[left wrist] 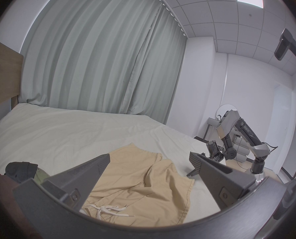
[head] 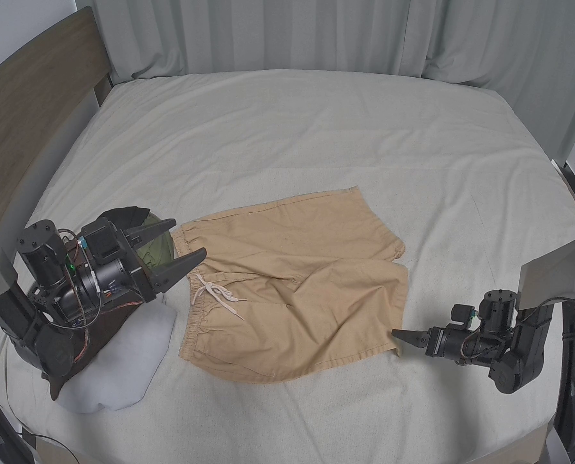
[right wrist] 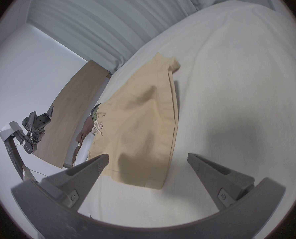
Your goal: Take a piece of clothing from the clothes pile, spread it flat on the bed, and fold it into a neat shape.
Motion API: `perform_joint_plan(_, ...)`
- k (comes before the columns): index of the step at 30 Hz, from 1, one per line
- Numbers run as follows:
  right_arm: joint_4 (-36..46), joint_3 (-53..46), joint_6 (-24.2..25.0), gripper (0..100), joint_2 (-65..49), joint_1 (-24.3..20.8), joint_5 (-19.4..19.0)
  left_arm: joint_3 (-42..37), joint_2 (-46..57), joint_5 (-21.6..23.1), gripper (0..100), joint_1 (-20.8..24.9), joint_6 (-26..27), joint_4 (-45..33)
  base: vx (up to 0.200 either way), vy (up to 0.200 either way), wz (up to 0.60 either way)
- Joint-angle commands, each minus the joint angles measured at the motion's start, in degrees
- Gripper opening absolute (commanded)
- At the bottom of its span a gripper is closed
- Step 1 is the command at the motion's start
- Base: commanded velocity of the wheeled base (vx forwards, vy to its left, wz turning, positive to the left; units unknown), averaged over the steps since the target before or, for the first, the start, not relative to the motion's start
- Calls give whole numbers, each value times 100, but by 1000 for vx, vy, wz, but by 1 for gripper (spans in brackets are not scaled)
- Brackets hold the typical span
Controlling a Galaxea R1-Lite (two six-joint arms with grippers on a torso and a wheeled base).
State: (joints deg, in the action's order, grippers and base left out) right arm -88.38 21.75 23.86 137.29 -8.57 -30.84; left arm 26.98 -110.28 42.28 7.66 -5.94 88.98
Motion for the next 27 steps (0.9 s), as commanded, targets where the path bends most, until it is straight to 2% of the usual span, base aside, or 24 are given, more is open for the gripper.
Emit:
perform_joint_plan(1,-4,14,40,100,254,-66,-10,0,-11,0,100,-10,-4,5,0,0,0)
perform_joint_plan(2,-4,93,313,100,413,-154,-10,9,-11,0,100,-10,-4,5,0,0,0)
perform_joint_plan(4,-12,93,365,100,413,-163,-1,9,-11,0,100,-10,-4,5,0,0,0)
perform_joint_plan(5,-12,128,682,100,413,-224,-1,9,-3,0,100,-10,-4,5,0,0,0)
perform_joint_plan(11,-12,163,1288,100,413,-435,17,9,15,0,100,-10,-4,5,0,0,0)
perform_joint_plan(21,-12,207,1640,100,430,-593,34,18,24,0,100,-36,-4,5,0,0,0)
perform_joint_plan(27,-12,189,1675,100,421,-558,26,18,32,0,100,-45,-4,5,0,0,0)
